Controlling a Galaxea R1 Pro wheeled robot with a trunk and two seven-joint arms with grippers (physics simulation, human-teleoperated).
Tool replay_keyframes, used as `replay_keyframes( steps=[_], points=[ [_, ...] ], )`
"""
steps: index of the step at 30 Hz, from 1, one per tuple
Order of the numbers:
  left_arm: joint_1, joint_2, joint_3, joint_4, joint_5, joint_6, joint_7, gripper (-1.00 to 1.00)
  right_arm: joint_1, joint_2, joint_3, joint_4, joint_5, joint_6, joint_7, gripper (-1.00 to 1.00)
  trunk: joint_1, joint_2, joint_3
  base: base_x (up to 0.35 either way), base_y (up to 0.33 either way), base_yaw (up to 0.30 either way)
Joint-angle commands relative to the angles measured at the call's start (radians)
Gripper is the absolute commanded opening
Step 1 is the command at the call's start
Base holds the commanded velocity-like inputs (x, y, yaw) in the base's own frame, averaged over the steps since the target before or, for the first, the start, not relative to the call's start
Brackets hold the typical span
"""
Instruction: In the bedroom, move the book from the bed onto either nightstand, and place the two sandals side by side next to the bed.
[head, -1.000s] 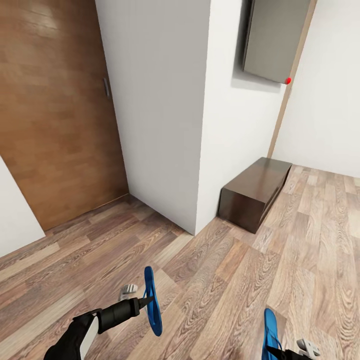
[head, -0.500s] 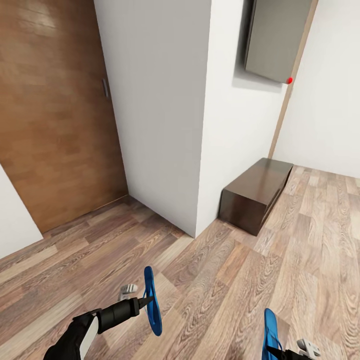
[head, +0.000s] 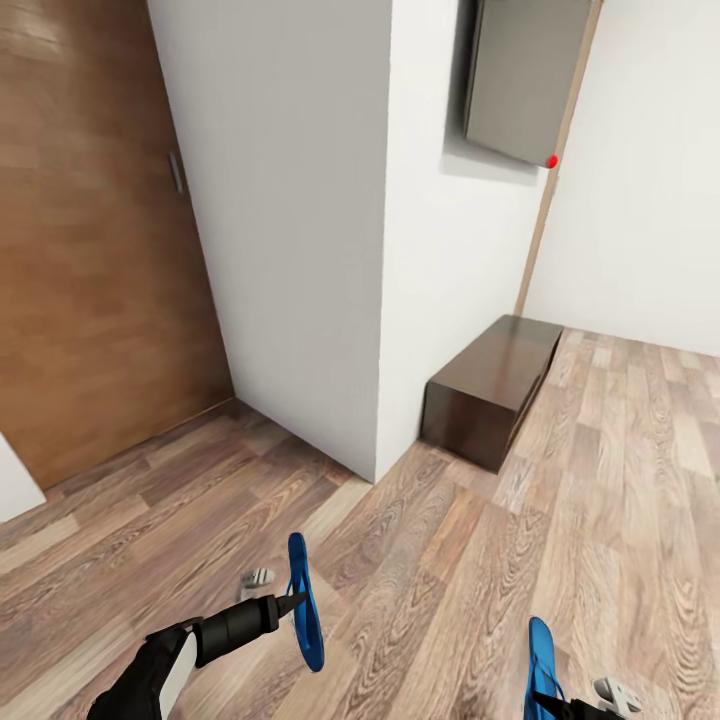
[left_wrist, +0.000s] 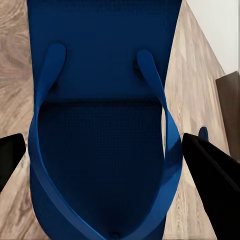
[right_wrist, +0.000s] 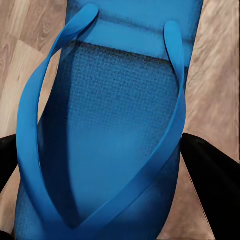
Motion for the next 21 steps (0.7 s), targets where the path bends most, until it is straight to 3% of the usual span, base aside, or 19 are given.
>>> replay_keyframes(
  steps=[1, 21],
  points=[
    [0.0, 0.0, 0.002, -0.001, 0.005, 0.01, -0.003, -1.0, -0.001, 0.0, -0.008, 0.0, -0.001, 0.01, 0.005, -1.0, 0.0, 0.0, -0.001, 0.004, 0.0, -0.296],
    [0.0, 0.0, 0.002, -0.001, 0.004, 0.008, -0.003, -1.0, -0.001, 0.0, -0.008, 0.0, -0.001, 0.01, 0.005, -1.0, 0.0, 0.0, -0.001, 0.0, 0.0, -0.3]
  ],
)
